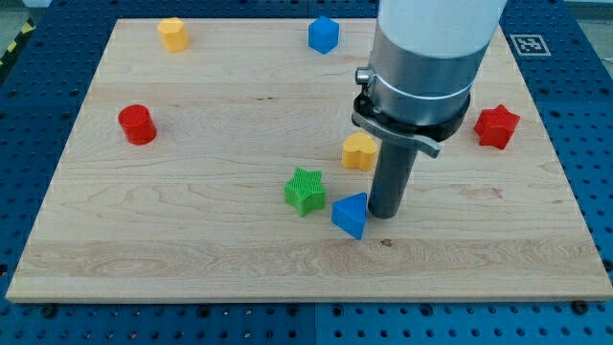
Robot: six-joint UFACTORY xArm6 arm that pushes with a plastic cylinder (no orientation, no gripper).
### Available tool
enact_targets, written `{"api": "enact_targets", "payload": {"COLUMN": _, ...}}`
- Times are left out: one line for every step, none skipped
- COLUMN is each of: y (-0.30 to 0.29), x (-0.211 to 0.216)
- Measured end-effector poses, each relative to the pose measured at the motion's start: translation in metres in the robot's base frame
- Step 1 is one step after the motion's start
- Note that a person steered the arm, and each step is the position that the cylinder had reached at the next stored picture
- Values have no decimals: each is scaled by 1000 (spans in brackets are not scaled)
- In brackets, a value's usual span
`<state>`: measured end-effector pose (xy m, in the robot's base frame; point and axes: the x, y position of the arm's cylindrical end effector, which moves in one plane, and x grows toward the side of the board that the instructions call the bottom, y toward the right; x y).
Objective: Push the blue triangle vertically below the red circle
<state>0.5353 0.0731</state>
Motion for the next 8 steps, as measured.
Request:
{"api": "enact_targets", "payload": {"y": -29, "x": 1}}
{"api": "enact_targets", "payload": {"y": -60, "x": 3}}
{"api": "enact_targets", "payload": {"y": -77, "x": 16}}
{"api": "enact_targets", "payload": {"y": -75, "x": 23}}
{"api": "enact_targets", "payload": {"y": -74, "x": 25}}
{"api": "enact_targets", "payload": {"y": -82, "x": 27}}
{"api": "enact_targets", "payload": {"y": -99, "x": 31}}
{"api": "enact_targets", "payload": {"y": -114, "x": 36}}
